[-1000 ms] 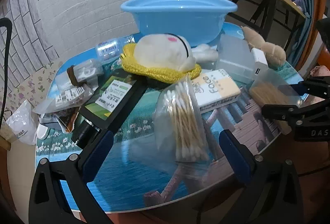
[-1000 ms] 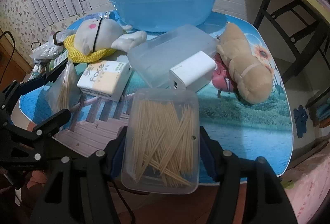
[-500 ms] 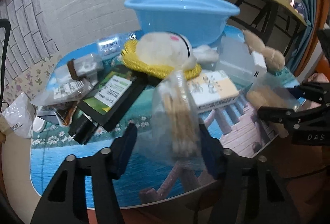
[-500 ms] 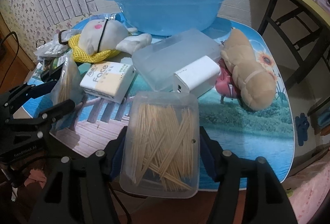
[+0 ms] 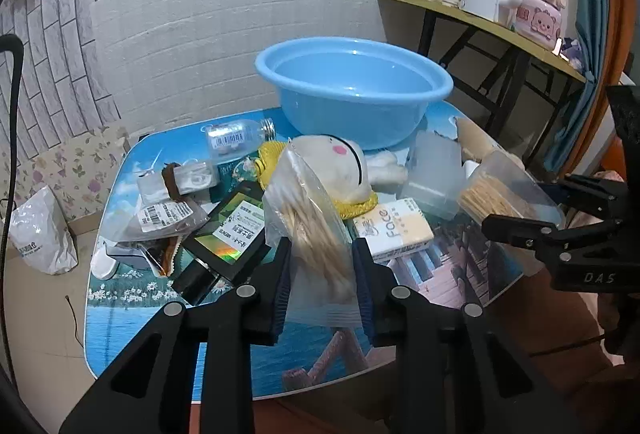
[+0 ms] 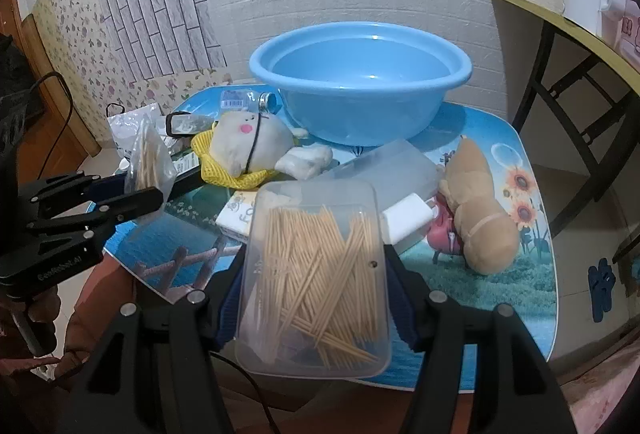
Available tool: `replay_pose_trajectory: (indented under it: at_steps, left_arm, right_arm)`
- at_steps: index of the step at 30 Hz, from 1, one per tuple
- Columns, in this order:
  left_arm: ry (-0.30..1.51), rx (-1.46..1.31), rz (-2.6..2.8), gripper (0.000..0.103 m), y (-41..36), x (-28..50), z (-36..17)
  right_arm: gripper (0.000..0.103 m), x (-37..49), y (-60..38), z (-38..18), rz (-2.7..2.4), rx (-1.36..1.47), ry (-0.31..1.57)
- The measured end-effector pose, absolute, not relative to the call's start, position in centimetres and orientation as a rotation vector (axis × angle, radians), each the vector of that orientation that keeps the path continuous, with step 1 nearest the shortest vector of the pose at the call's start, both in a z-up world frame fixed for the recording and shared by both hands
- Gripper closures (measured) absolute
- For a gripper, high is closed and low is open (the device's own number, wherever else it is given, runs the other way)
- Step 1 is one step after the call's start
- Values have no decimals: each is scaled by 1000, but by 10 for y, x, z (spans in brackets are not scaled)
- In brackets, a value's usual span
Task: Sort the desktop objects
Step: 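Lift the cotton swab bag with the left tool while the right tool carries the toothpick box toward the basin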
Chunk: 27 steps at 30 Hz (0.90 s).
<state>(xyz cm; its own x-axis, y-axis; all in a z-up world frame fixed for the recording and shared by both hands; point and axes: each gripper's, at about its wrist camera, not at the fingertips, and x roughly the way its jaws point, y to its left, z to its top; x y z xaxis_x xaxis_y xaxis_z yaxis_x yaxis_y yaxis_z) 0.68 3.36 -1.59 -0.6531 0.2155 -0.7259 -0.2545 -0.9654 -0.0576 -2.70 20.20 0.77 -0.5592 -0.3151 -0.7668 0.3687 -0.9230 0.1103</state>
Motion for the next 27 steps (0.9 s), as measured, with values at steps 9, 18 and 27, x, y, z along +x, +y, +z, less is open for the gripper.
replay_pose_trajectory:
  at_steps: [9,18,27]
  left_arm:
    - [56,-1073,2690,76,30,6,10]
    - [54,-996,2745,76,27,2,35]
    - [58,-925,2774,76,30,-20,57]
  right_arm:
    - [42,-29,205,17,-2479,1151,69]
    - [42,-34,206,35,-2482,1086,54]
    - [42,-57,205,57,-2503,985,70]
